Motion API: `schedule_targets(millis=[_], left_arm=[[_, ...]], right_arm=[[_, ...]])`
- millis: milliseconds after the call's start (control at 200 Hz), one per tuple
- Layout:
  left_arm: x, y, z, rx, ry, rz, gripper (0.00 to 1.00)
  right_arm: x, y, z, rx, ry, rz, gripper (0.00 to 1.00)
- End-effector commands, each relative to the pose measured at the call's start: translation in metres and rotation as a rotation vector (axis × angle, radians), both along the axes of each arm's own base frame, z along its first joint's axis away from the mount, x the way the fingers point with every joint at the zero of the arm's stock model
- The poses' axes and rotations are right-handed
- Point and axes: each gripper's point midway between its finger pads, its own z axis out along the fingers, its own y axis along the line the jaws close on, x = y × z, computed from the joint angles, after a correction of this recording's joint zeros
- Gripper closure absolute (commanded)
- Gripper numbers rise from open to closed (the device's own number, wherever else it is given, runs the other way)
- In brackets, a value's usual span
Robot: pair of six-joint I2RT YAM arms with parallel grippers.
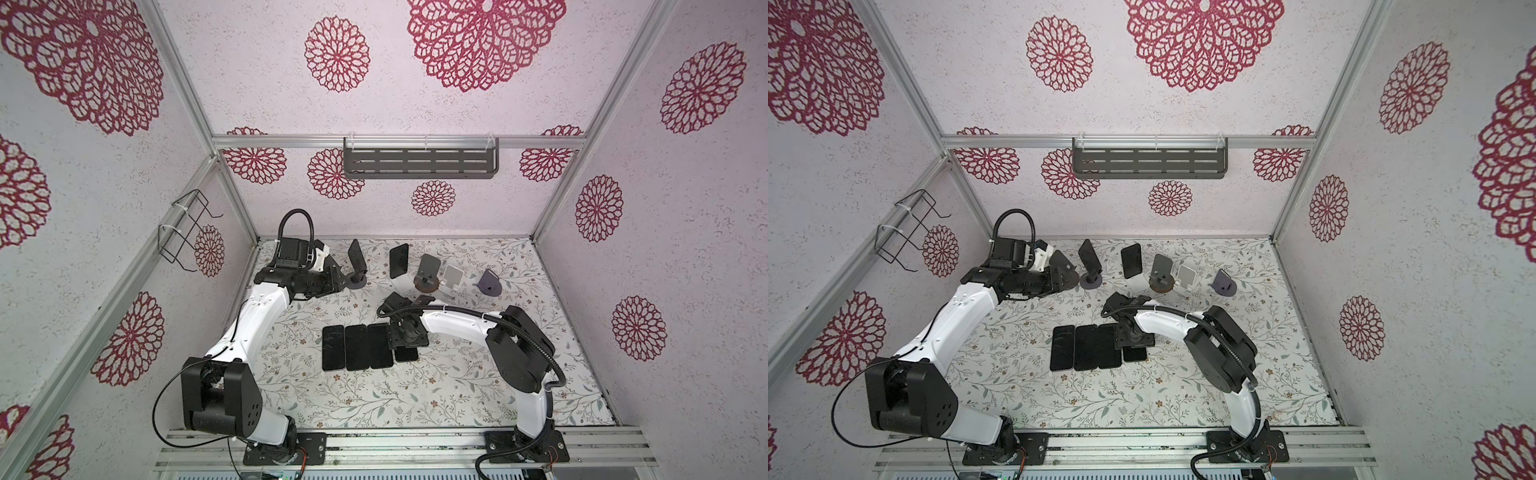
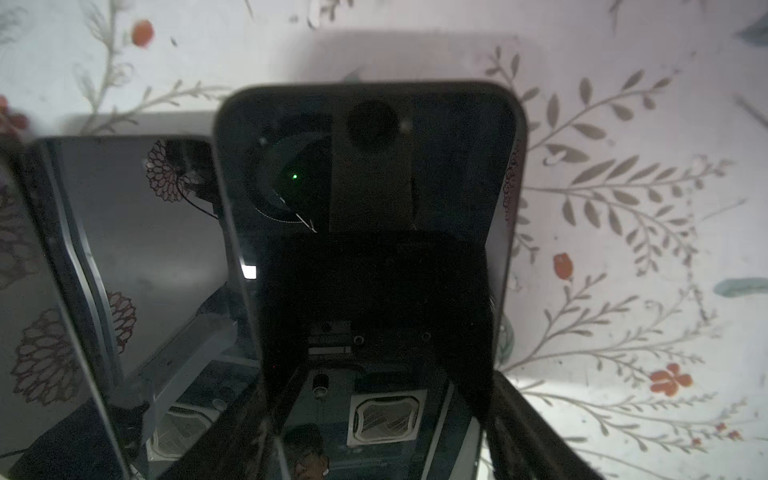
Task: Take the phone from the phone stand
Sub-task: 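Lower the phone flat beside the others with the right gripper while the left withdraws, then open the right gripper and raise it off the placed phone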
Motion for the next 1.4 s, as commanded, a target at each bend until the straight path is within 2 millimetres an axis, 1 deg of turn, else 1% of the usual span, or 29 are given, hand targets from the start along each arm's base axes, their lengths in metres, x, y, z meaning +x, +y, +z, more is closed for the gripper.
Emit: schedule_targets(millis=[0,105,310,505,686,816,1031,1111,1141,1241,1336,1396], left_arm=[[0.002,0.003,0.000,0.003,-0.016,0.006,0.53],[0.002,0.003,0.000,0.002,-0.017,0.005,0.53],[0.002,0.002,0.001,-0.001,-0.019,0.001,0.52],[0.001,0.001,0.002,-0.007,-0.019,-0.002,0.52],[0.001,0.000,0.002,-0.014,-0.019,-0.012,0.52],[0.001,0.000,0.003,-0.012,-0.023,-0.014,0.51],[0.000,0.000,0.002,-0.011,-0.021,-0.017,0.51],[0.000,0.000,0.002,-0.009,-0.019,-0.016,0.51],[0.000,0.000,0.002,-0.009,-0.020,-0.017,0.51],[0.000,0.000,0.003,-0.010,-0.022,-0.018,0.51],[0.000,-0.001,0.004,-0.012,-0.024,-0.020,0.51],[0.000,-0.001,0.004,-0.013,-0.023,-0.019,0.51]], right_arm=[[-0.004,-0.001,0.012,-0.014,0.003,-0.018,0.45],[-0.007,0.000,0.010,-0.021,0.013,-0.014,0.43],[-0.009,0.003,0.008,-0.002,0.016,-0.005,0.31],[-0.008,0.007,0.008,0.012,0.011,-0.004,0.27],[-0.005,0.008,0.016,0.026,-0.019,-0.004,0.25],[-0.004,0.013,0.021,0.049,-0.020,0.002,0.20],[-0.003,0.010,0.024,0.043,-0.032,0.003,0.20],[-0.001,0.005,0.030,0.032,-0.053,0.005,0.22],[0.001,0.000,0.034,0.024,-0.065,0.003,0.23],[0.008,-0.021,0.043,0.020,-0.097,-0.027,0.24],[0.012,-0.043,0.046,0.014,-0.111,-0.062,0.27],[0.015,-0.058,0.044,-0.003,-0.119,-0.076,0.30]])
